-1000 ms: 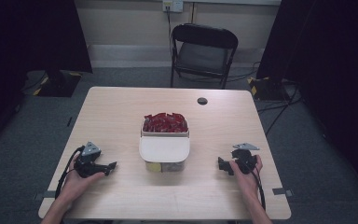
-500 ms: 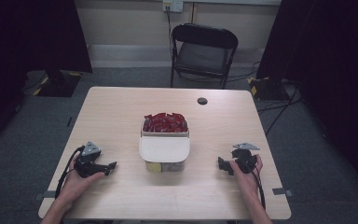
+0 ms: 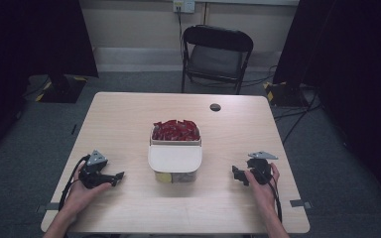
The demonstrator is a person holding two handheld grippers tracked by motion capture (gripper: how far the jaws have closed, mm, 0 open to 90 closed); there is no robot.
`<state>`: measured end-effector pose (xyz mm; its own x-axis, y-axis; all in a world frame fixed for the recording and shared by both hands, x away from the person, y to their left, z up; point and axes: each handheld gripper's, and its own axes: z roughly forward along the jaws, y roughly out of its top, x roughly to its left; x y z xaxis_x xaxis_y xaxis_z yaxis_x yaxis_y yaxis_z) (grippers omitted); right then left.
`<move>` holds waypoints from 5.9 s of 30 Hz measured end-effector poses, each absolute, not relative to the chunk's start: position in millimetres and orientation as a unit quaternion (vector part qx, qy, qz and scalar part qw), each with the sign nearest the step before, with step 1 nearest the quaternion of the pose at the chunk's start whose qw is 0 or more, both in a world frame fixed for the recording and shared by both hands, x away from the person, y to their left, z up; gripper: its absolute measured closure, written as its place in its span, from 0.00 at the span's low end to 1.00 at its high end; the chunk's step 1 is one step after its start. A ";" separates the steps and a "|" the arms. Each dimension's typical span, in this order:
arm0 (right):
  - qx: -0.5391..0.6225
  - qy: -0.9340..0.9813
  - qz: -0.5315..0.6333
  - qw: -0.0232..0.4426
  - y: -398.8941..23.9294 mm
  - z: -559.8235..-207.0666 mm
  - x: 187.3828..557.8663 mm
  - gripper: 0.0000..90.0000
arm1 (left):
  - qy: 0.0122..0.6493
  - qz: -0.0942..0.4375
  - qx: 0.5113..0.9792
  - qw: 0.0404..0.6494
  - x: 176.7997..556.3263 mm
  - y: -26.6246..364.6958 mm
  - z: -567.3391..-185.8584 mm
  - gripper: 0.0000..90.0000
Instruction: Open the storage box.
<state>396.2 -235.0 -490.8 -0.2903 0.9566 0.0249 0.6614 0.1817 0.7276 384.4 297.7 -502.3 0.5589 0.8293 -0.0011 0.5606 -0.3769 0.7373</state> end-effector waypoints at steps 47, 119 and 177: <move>0.456 0.755 0.430 0.191 -189.2 -438.4 365.6 0.16 | 0.430 0.189 0.808 0.356 384.4 297.7 -502.3 0.15; 0.385 0.793 0.451 0.140 -114.2 -436.9 365.3 0.15 | 0.430 0.190 0.809 0.355 384.4 297.9 -502.2 0.15; 0.385 0.778 0.475 0.146 -113.6 -415.2 374.8 0.15 | 0.430 0.189 0.808 0.356 384.3 297.6 -502.3 0.15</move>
<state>374.8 -113.6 -415.2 -0.6613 0.7373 0.1381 0.4590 0.2522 0.8519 384.3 297.6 -502.3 0.5582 0.8297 -0.0008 0.5605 -0.3764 0.7377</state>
